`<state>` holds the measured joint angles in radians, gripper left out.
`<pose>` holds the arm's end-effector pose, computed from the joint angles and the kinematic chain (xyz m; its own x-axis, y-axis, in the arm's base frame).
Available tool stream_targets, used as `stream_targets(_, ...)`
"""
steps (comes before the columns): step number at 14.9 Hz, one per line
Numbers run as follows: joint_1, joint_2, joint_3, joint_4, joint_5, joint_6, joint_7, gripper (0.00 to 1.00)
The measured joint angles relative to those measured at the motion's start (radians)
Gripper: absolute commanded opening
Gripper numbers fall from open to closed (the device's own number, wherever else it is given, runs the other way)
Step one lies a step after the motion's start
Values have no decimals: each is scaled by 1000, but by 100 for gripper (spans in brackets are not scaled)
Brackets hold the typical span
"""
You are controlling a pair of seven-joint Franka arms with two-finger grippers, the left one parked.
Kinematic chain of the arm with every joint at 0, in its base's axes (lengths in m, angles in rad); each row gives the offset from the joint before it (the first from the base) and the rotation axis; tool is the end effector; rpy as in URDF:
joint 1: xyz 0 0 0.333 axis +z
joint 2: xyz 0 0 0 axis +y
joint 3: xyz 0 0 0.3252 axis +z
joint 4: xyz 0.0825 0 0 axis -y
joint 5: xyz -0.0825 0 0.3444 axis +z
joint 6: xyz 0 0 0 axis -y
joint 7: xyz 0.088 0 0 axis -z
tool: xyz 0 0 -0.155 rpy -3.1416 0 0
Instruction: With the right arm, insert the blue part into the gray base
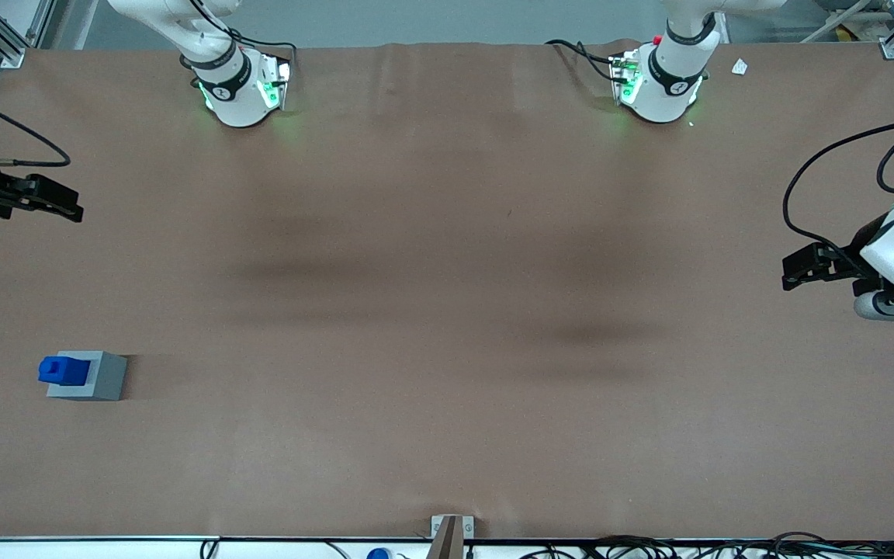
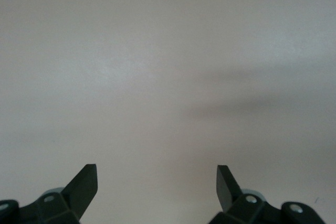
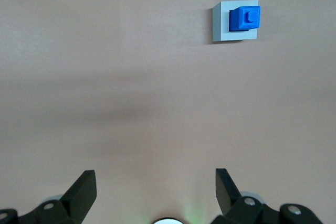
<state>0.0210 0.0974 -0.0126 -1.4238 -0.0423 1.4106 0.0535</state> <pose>0.5240 -0.0023 0.5845 0.9928 -0.0519 -0.1077 -0.0468 -0.9977 0.0493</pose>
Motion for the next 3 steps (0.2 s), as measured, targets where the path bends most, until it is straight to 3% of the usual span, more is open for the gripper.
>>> stream_targets(3,-4,-10,-11,6,-1,12,-1,100)
